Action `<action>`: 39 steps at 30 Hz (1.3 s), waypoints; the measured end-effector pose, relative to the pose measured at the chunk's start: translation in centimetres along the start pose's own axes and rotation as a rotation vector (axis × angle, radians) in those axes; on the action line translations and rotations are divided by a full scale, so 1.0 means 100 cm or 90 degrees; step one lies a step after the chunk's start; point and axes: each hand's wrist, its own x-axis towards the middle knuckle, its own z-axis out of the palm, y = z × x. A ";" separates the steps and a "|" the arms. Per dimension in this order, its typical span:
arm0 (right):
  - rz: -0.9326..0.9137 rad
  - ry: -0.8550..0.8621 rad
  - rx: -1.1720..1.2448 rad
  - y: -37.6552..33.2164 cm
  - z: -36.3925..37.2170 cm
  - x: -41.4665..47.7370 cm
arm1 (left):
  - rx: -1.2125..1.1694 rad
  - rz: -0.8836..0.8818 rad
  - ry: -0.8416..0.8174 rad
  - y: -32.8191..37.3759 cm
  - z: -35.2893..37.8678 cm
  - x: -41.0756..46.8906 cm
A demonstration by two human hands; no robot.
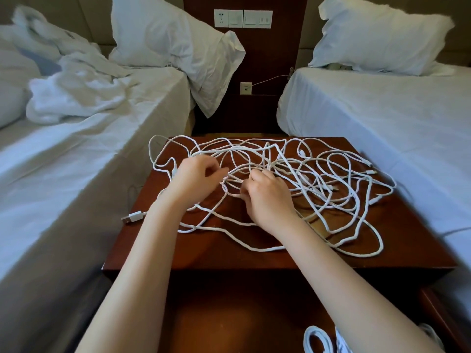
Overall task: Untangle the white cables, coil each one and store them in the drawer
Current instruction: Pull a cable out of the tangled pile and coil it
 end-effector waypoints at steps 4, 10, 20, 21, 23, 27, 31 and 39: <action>0.041 -0.049 0.029 -0.002 -0.007 0.001 | -0.185 0.009 0.094 0.012 -0.016 -0.003; 0.032 0.064 0.204 -0.003 -0.006 0.003 | -0.455 -0.002 0.103 0.020 -0.024 -0.004; 0.068 0.137 0.595 -0.009 -0.016 0.007 | -0.668 0.046 0.076 0.034 -0.029 -0.005; 0.089 0.153 0.616 -0.006 -0.019 0.008 | -0.645 0.027 0.091 0.033 -0.028 -0.005; 0.119 0.198 0.650 0.000 -0.025 0.008 | -0.547 -0.013 0.120 0.030 -0.025 -0.006; 0.120 0.273 0.627 0.004 -0.032 0.008 | -0.384 -0.042 0.167 0.024 -0.014 -0.005; 0.114 0.347 0.615 0.008 -0.033 0.009 | -0.319 -0.043 0.144 0.025 -0.008 -0.004; 0.080 0.381 0.519 0.014 -0.034 0.010 | -0.379 -0.033 -0.109 0.029 -0.009 -0.011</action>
